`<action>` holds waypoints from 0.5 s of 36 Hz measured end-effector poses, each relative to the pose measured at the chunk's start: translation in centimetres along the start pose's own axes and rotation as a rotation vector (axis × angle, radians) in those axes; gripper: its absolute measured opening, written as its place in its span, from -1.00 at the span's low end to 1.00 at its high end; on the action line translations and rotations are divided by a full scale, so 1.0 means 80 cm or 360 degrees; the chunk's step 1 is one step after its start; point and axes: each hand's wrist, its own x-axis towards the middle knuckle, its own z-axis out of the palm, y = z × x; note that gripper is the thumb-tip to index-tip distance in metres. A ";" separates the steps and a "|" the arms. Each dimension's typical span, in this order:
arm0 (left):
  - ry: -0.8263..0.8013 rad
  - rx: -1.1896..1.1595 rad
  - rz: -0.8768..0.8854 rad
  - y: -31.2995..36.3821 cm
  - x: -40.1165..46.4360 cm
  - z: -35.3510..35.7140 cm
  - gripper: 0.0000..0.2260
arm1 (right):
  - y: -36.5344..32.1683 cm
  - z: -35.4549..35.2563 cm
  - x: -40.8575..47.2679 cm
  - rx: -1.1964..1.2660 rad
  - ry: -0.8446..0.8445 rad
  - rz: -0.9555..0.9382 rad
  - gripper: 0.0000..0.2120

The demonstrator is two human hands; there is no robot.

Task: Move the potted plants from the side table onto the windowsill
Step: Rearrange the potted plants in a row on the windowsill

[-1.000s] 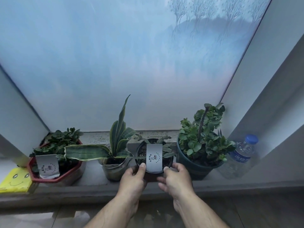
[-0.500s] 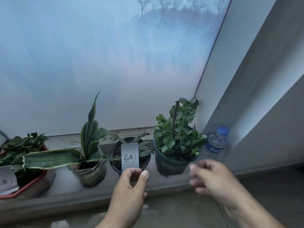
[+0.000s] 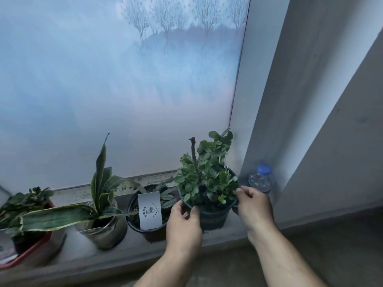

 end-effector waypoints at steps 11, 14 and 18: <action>0.0026 0.0141 0.0046 0.011 0.015 -0.004 -0.80 | 0.005 0.005 -0.012 0.0104 -0.0013 0.0095 -0.83; 0.0077 0.0202 0.0074 0.000 0.035 -0.007 -0.72 | -0.001 0.004 -0.028 0.0159 -0.0022 0.0179 -0.81; 0.0136 0.0137 0.0106 -0.014 0.038 -0.007 -0.62 | -0.002 -0.001 -0.037 0.0245 -0.0120 0.0286 -0.87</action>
